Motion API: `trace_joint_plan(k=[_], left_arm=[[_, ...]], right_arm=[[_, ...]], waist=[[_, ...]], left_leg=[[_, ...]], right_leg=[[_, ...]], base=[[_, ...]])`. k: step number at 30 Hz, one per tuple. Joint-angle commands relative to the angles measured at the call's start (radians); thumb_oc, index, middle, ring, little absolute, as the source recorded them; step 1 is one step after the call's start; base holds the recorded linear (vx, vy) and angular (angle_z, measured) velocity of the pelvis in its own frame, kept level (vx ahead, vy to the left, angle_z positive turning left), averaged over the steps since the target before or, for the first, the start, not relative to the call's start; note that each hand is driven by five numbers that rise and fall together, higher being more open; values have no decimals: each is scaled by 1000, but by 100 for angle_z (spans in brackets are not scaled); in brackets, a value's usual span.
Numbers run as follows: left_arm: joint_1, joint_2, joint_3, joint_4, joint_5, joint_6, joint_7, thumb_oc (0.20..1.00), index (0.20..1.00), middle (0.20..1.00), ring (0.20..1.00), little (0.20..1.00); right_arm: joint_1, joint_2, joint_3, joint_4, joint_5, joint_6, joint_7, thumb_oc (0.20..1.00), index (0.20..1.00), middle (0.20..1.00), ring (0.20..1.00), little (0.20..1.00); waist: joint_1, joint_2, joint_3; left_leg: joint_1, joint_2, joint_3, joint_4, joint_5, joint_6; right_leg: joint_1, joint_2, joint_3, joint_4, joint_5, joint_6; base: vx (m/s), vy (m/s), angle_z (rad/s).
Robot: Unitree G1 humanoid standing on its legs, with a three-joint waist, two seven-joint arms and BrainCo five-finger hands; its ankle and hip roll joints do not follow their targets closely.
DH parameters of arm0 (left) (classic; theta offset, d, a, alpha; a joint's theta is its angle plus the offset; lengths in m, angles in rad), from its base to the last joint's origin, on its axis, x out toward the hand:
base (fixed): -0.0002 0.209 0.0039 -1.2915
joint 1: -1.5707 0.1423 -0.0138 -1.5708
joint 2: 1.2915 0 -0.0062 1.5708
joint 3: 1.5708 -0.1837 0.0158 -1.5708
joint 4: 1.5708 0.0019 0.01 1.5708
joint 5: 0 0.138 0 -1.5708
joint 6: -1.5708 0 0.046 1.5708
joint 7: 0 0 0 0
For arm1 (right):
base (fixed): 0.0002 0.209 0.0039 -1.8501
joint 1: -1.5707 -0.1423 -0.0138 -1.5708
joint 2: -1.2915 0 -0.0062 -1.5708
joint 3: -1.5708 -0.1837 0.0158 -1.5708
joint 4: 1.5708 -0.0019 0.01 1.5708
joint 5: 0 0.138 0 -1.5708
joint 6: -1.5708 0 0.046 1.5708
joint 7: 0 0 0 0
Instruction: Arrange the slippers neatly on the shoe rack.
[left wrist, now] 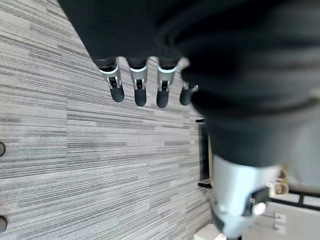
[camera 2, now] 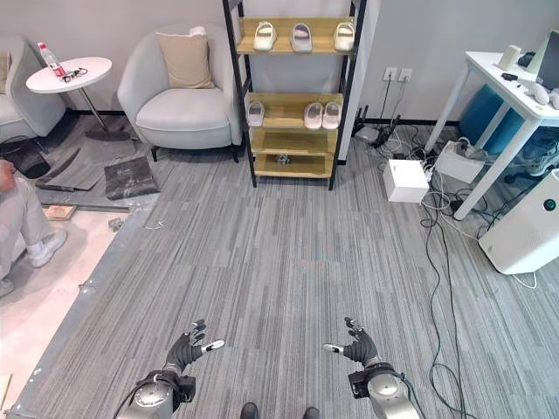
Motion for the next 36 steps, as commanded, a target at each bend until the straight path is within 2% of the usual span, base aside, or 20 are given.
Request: trace_joint_plan(k=[1, 15, 28, 36], left_arm=[[-61, 14, -5, -9, 46, -27, 26, 1000, 1000, 1000, 1000, 1000], [-44, -7, -12, 9, -7, -27, 26, 1000, 1000, 1000, 1000, 1000], [-36, -14, -22, 16, -43, -33, 10, 1000, 1000, 1000, 1000, 1000], [-36, -17, -19, 33, -61, -31, 14, 1000, 1000, 1000, 1000, 1000]], right_arm=[[-11, 3, -5, -74, 14, -21, -15, 1000, 1000, 1000, 1000, 1000], [15, 34, 0, -61, 71, -25, -8, 1000, 1000, 1000, 1000, 1000], [19, 39, 6, -53, 80, -29, -3, 1000, 1000, 1000, 1000, 1000], [23, 55, 10, -56, 147, -29, 20, 1000, 1000, 1000, 1000, 1000]], waist=[[17, -48, -10], [-10, -37, -12], [-13, -37, -12], [-10, -42, -13]], left_leg=[[-7, 8, -33, -11, -27, -55], [17, 2, -19, -21, -37, -46], [27, -1, -21, -23, -42, -44], [30, -2, -22, -23, -43, -42]], right_leg=[[37, -64, -18, 2, -98, 95], [50, -66, -5, 2, -105, 95], [61, -69, -4, 2, -108, 96], [62, -67, -1, 2, -107, 96]], base=[[0, 0, 0], [3, 2, 0], [0, 0, 0], [0, 0, 0]])
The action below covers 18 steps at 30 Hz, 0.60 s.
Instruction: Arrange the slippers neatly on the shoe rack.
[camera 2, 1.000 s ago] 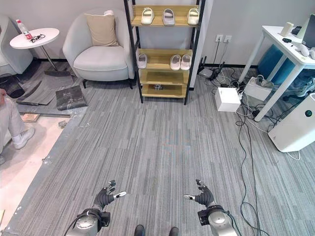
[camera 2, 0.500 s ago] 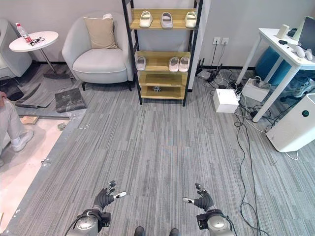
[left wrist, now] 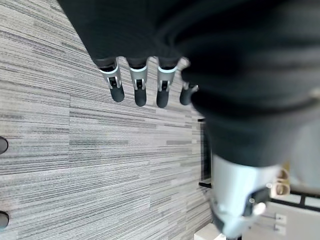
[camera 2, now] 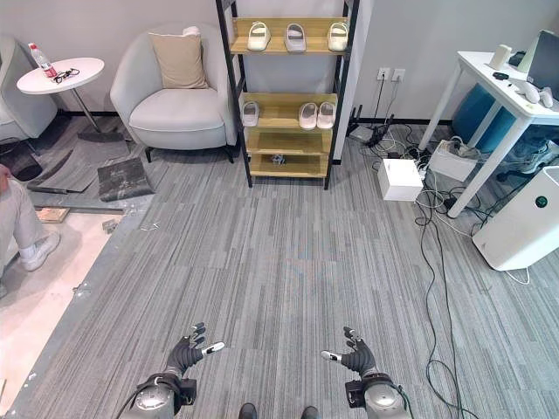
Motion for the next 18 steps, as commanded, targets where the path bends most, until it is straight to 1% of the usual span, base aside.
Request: trace_joint_plan(k=[1, 12, 18], left_arm=[[-46, -8, -18, 25, -29, -33, -6, 1000, 1000, 1000, 1000, 1000], [-43, -2, -18, 6, -35, -34, -11, 1000, 1000, 1000, 1000, 1000], [-34, 19, -20, -36, -12, -26, -20, 1000, 1000, 1000, 1000, 1000]], right_arm=[[-16, 4, 10, -58, 51, -35, 19, 1000, 1000, 1000, 1000, 1000], [-24, 4, 8, -53, 41, -38, 9, 1000, 1000, 1000, 1000, 1000], [-25, -4, 14, -67, 21, -25, 11, 1000, 1000, 1000, 1000, 1000]], waist=[[0, -42, -19], [2, -44, -18], [-1, -46, 1]], left_leg=[[-3, -1, -35, -6, -47, -41], [2, 1, -40, -5, -49, -42], [-8, -1, -42, -6, -46, -42]], right_leg=[[43, -66, -9, 2, -97, 85], [50, -64, -11, 2, -100, 84], [39, -64, -13, 2, -96, 83]], base=[[0, 0, 0], [0, 0, 0], [0, 0, 0]])
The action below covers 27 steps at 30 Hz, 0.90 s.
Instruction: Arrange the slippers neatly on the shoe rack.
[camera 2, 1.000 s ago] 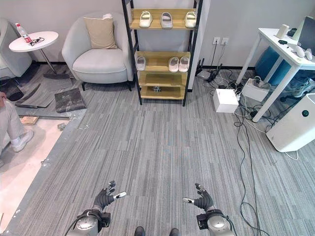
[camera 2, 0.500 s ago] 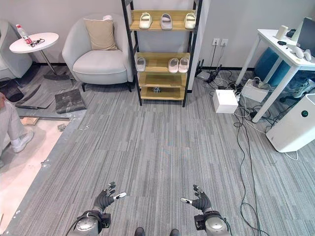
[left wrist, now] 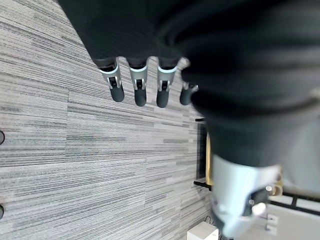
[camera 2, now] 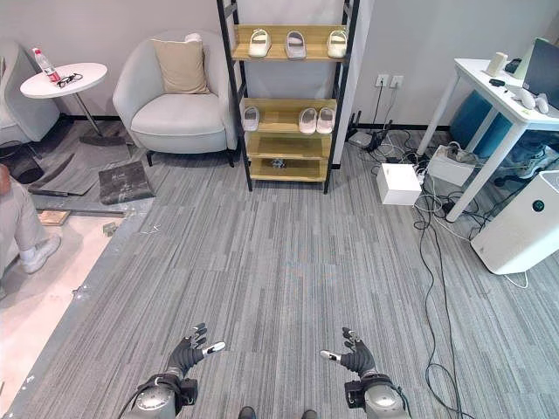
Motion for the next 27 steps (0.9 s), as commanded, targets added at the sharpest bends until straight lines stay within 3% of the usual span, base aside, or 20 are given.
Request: trace_joint_plan(k=[1, 11, 16, 18, 19, 20, 21, 24, 26, 27], left_arm=[[-38, 24, -18, -38, 1, -25, -9, 1000, 1000, 1000, 1000, 1000], [-65, 28, 10, -37, 3, -45, 29, 1000, 1000, 1000, 1000, 1000], [-55, 51, 29, -47, 33, -63, 38, 1000, 1000, 1000, 1000, 1000], [-49, 67, 35, -60, 37, -66, 38, 1000, 1000, 1000, 1000, 1000], [-49, 67, 35, -60, 37, -66, 38, 1000, 1000, 1000, 1000, 1000], [-45, 73, 45, -59, 45, -67, 41, 1000, 1000, 1000, 1000, 1000], [-45, 73, 45, -59, 45, -67, 41, 1000, 1000, 1000, 1000, 1000], [-31, 79, 52, -71, 47, -72, 46, 1000, 1000, 1000, 1000, 1000], [-23, 78, 59, -74, 43, -73, 47, 1000, 1000, 1000, 1000, 1000], [-26, 79, 58, -73, 39, -73, 42, 1000, 1000, 1000, 1000, 1000]], right_arm=[[-29, -4, 14, -64, 0, -21, 2, 1000, 1000, 1000, 1000, 1000], [-109, -25, 42, -143, -44, -43, -22, 1000, 1000, 1000, 1000, 1000], [-118, -19, 33, -138, -27, -55, -21, 1000, 1000, 1000, 1000, 1000], [-115, -25, 13, -148, -27, -56, -21, 1000, 1000, 1000, 1000, 1000], [-115, -25, 13, -148, -27, -56, -21, 1000, 1000, 1000, 1000, 1000], [-114, -17, 5, -137, -30, -57, -19, 1000, 1000, 1000, 1000, 1000], [-114, -17, 5, -137, -30, -57, -19, 1000, 1000, 1000, 1000, 1000], [-109, -12, 1, -140, -41, -56, -17, 1000, 1000, 1000, 1000, 1000], [-98, -14, -7, -149, -36, -53, -12, 1000, 1000, 1000, 1000, 1000], [-92, -25, -17, -142, -30, -51, -11, 1000, 1000, 1000, 1000, 1000]], waist=[[-2, -41, 11], [0, -53, 96], [3, -70, 105], [2, -67, 110], [2, -67, 109], [6, -62, 115], [6, -62, 115], [-5, -51, 141], [-13, -48, 153], [-30, -54, 163]], left_leg=[[-12, -1, -41, -5, -45, -41], [-109, -4, -21, -5, -20, -40], [-119, -18, -19, 28, -50, -25], [-124, -30, -25, 62, -77, -6], [-126, -30, -24, 63, -77, -6], [-110, -37, -21, 69, -94, 12], [-110, -37, -21, 69, -94, 12], [-52, -43, -20, 70, -121, 35], [-3, -44, -26, 51, -132, 35], [31, -52, -42, 32, -147, 29]], right_leg=[[36, -64, -13, 2, -97, 85], [-64, -73, 2, 2, -61, 91], [-53, -89, 9, 6, -67, 97], [-88, -111, 12, 128, -106, 106], [-92, -112, 13, 132, -108, 106], [-137, -144, 4, 271, -112, 128], [-138, -144, 5, 272, -113, 128], [-211, -172, 30, 472, -43, 161], [-266, -180, 27, 454, -27, 152], [-297, -204, 19, 321, 15, 149]], base=[[-38, 9, 1], [-37, 27, -4], [91, 87, -13], [85, 156, 4], [82, 200, 7], [48, 111, 3], [86, 174, -1], [138, 126, -3], [269, 33, -9], [350, -71, 4]])
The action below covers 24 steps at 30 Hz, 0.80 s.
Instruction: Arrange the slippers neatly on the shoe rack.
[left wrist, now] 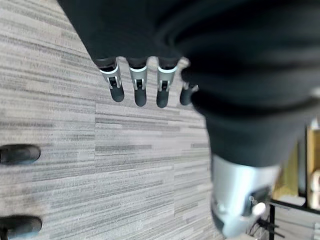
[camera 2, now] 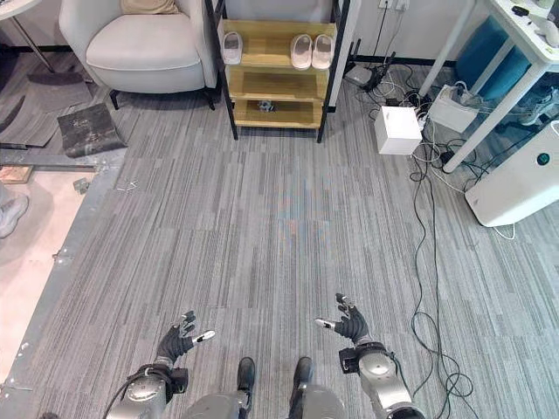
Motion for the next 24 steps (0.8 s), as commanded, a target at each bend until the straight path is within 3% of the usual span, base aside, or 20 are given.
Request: trace_joint_plan(k=[1, 5, 10, 13, 14, 15, 16, 18, 19, 20, 21, 22, 24], left_arm=[[-15, 28, 10, -46, 34, -52, 5, 1000, 1000, 1000, 1000, 1000], [-21, 38, 21, -58, 59, -44, -8, 1000, 1000, 1000, 1000, 1000], [-12, 16, 25, -29, 61, -47, -13, 1000, 1000, 1000, 1000, 1000], [-1, 2, 16, -28, 40, -43, -16, 1000, 1000, 1000, 1000, 1000], [-7, 0, 11, -24, 37, -42, -16, 1000, 1000, 1000, 1000, 1000], [-17, 2, 1, -22, 31, -38, -20, 1000, 1000, 1000, 1000, 1000], [-17, 2, 0, -22, 30, -38, -20, 1000, 1000, 1000, 1000, 1000], [-29, 6, -5, -24, 26, -36, -22, 1000, 1000, 1000, 1000, 1000], [-37, 8, -10, -27, 22, -39, -22, 1000, 1000, 1000, 1000, 1000], [-37, 8, -10, -27, 22, -39, -22, 1000, 1000, 1000, 1000, 1000], [-37, 14, -14, -35, 21, -35, -20, 1000, 1000, 1000, 1000, 1000], [-37, 14, -14, -36, 21, -35, -20, 1000, 1000, 1000, 1000, 1000], [-33, 18, -15, -45, 13, -32, -22, 1000, 1000, 1000, 1000, 1000]], right_arm=[[16, -14, -17, -48, -7, -41, -6, 1000, 1000, 1000, 1000, 1000], [36, -11, -41, -36, -9, -32, -11, 1000, 1000, 1000, 1000, 1000], [69, -7, -62, 3, 17, -37, -3, 1000, 1000, 1000, 1000, 1000], [86, -2, -70, 14, 64, -43, 10, 1000, 1000, 1000, 1000, 1000], [89, 0, -67, 21, 71, -44, 12, 1000, 1000, 1000, 1000, 1000], [97, 0, -63, 17, 87, -42, 15, 1000, 1000, 1000, 1000, 1000], [97, 0, -63, 17, 87, -42, 15, 1000, 1000, 1000, 1000, 1000], [100, 2, -59, 12, 100, -45, 16, 1000, 1000, 1000, 1000, 1000], [97, 0, -54, 9, 109, -48, 17, 1000, 1000, 1000, 1000, 1000], [97, 0, -54, 9, 110, -48, 17, 1000, 1000, 1000, 1000, 1000], [89, -2, -51, 15, 116, -44, 16, 1000, 1000, 1000, 1000, 1000], [89, -2, -51, 16, 117, -45, 16, 1000, 1000, 1000, 1000, 1000], [86, 0, -50, 15, 123, -41, 11, 1000, 1000, 1000, 1000, 1000]], waist=[[-18, -42, -12], [-49, -44, -17], [-70, -43, -69], [-78, -16, -108], [-77, -11, -114], [-78, -7, -119], [-79, -7, -119], [-72, -18, -106], [-50, -40, -80], [-50, -40, -80], [-29, -61, -61], [-27, -59, -60], [-6, -73, -49]], left_leg=[[74, -32, -84, 26, -125, -34], [131, -22, -106, 25, -167, -51], [193, -19, -141, 52, -212, -56], [199, 7, -167, 127, -170, -82], [194, 12, -168, 156, -138, -98], [168, 23, -152, 249, -66, -139], [167, 24, -153, 252, -68, -140], [91, 28, -113, 419, 23, -192], [20, 8, -100, 577, 59, -212], [17, 9, -101, 582, 57, -212], [-40, 3, -79, 661, 57, -196], [-41, 5, -78, 666, 54, -196], [-131, -3, -68, 635, 9, -164]], right_leg=[[16, -87, 3, -309, 198, 52], [-2, -61, 19, -496, 260, 75], [30, -19, 61, -488, 271, 50], [66, 21, 23, -465, 243, 22], [81, 35, 13, -462, 227, 10], [123, 56, -9, -468, 192, -12], [124, 56, -10, -468, 192, -12], [182, 68, -26, -477, 152, -41], [236, 64, -30, -478, 122, -61], [235, 64, -31, -477, 121, -61], [269, 65, -29, -477, 96, -77], [269, 68, -28, -477, 95, -77], [302, 71, -15, -486, 76, -78]], base=[[286, -79, 16], [316, -89, 22], [383, -80, 36], [517, -143, 22], [333, -112, 0], [331, -112, 9], [343, -132, 5], [286, -139, 8], [259, -133, 16], [395, -190, 17], [201, -95, -10], [305, -126, -13], [251, -54, 8]])
